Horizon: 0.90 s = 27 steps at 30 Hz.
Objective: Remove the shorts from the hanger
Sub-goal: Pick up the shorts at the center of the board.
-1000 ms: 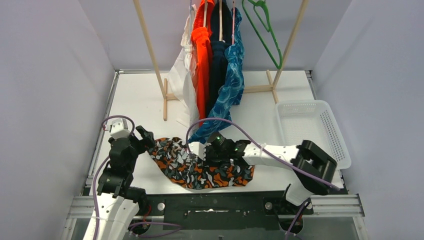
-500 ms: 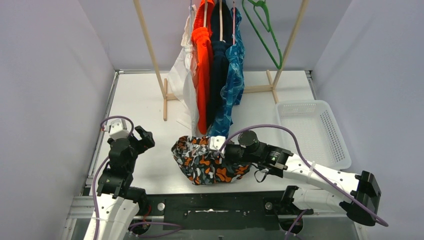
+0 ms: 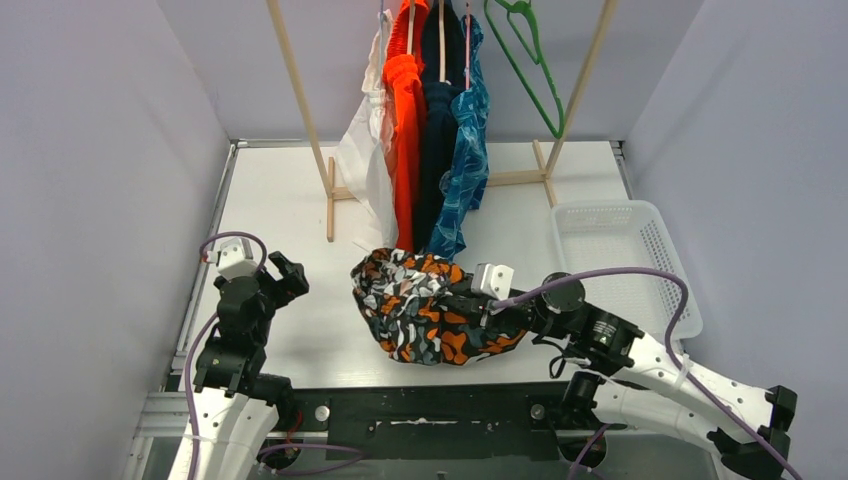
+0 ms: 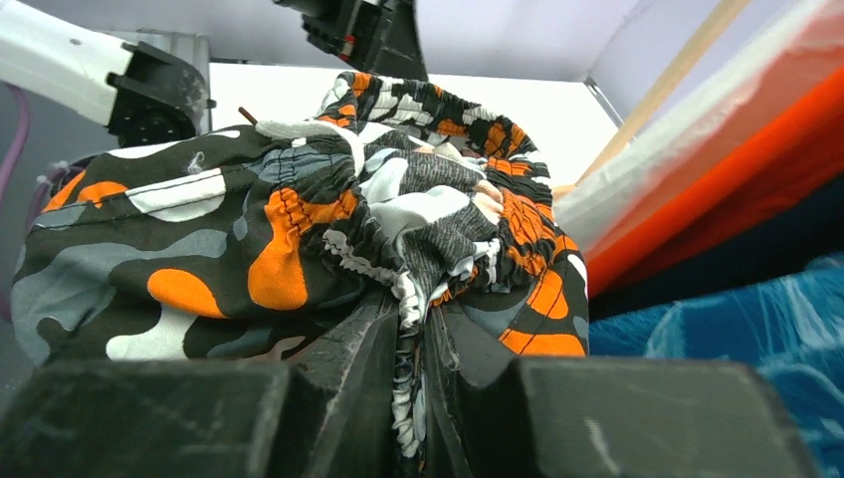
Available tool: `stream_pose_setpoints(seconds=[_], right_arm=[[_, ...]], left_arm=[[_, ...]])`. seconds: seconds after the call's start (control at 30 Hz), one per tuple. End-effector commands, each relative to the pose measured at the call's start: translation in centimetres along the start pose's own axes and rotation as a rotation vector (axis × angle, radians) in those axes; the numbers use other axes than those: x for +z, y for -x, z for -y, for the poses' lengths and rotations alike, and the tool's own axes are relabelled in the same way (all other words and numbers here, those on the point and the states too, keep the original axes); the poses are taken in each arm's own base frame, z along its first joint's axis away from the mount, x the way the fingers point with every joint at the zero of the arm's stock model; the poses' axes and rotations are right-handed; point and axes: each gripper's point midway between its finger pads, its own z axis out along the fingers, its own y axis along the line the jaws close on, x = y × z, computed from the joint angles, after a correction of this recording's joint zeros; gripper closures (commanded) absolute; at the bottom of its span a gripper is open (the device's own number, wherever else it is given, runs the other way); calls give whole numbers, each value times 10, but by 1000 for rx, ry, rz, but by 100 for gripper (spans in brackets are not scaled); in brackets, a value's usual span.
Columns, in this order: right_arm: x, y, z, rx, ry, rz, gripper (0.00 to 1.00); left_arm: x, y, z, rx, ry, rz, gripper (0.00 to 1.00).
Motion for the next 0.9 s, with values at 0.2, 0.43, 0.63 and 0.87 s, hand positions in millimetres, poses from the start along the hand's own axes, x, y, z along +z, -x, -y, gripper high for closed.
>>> stream_pose_setpoints(seconds=[0.2,0.43,0.63,0.87], right_arm=[[-50,16,37,391,-351,76,100],[-72,-45,64,657,-711,-212,100],[-95,-66,89,675,-976,-282,100],[-129,-50,107,676,-1138,-189,100]], left_arm=[[-2,17,4,-11,-11,56,15],[0,14,5,-8,-13,41,15],[0,14,5,-7,-15,37,15],[0,13,5,-8,-13,34,15]])
